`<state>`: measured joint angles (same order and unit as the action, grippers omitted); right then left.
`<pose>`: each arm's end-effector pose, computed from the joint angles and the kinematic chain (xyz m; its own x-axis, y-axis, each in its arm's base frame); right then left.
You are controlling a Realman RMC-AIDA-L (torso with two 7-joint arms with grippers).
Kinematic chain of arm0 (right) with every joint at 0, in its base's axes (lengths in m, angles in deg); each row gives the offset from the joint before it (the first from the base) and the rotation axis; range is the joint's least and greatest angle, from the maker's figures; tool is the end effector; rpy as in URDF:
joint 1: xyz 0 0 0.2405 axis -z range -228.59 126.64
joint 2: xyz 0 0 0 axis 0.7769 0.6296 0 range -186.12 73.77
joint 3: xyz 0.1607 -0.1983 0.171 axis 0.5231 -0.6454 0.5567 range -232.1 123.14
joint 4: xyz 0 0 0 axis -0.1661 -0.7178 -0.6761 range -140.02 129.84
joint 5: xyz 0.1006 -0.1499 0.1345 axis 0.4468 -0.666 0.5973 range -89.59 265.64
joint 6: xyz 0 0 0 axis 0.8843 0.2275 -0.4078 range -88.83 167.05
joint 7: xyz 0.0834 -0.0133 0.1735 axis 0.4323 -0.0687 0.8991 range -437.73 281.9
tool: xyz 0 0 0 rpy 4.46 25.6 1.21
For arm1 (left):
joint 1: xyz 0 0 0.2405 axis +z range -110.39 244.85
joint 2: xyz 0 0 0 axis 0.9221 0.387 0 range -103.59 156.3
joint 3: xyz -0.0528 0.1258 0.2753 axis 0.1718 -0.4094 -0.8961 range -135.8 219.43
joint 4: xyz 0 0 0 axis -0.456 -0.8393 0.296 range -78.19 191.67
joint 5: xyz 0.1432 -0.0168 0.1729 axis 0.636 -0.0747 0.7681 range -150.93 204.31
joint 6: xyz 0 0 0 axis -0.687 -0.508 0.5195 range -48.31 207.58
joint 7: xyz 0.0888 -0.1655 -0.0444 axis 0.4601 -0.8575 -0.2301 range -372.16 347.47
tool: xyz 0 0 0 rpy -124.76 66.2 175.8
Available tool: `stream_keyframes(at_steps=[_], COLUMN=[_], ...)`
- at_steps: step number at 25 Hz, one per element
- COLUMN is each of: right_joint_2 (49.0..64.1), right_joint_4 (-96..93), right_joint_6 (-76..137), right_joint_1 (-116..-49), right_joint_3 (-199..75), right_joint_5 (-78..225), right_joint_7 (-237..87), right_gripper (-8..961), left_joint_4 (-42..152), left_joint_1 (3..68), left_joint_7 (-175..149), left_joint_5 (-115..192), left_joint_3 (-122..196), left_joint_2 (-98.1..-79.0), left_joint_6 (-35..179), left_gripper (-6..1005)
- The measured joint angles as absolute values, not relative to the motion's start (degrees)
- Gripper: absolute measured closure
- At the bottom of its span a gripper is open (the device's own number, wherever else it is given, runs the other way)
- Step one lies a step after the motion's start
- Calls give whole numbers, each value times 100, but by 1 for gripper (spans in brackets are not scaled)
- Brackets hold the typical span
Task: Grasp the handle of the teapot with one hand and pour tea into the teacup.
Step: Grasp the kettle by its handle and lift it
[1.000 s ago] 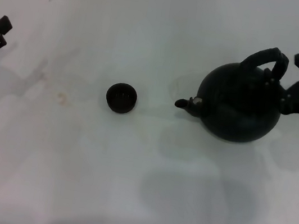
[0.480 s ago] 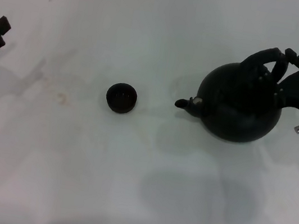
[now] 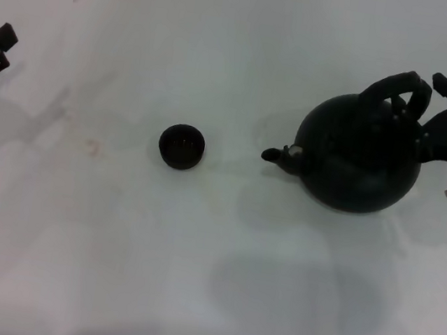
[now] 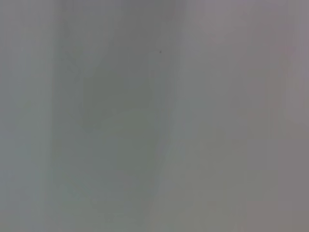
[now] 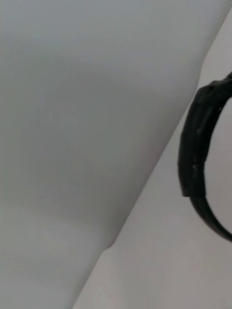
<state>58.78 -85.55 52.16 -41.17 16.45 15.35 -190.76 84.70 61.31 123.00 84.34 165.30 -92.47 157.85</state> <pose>0.3159 0.3244 -0.0696 0.9242 -0.2059 -0.3216 -0.3817 -0.4699 -0.7960 -0.3952 0.3084 -0.0110 0.6470 0.0159 0.7623 0.6850 -0.4514 -0.5719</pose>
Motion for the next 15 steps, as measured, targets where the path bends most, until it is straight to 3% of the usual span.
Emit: stream_keyframes(at_steps=[7,12,15], right_joint_2=[5881,5881,5885], right_joint_4=[-8489,-8487,-8463], right_joint_6=[5187,5186,5185], right_joint_1=[-4137,-4176,-4220], right_joint_3=[1645,1645,1632], right_joint_5=[1487,1482,1481], right_joint_7=[-19076,-19082,-19084], right_gripper=[447,644,659], left_joint_4=[8482,8474,8470], left_joint_1=[6133,6134,6135], left_joint_7=[12300,12300,12300], left_joint_5=[8434,8435,8434], left_joint_3=[16530,16530,16530], left_joint_2=[-9247,-9247,-9247], left_joint_6=[15789,15792,15791], left_gripper=[152,152,153])
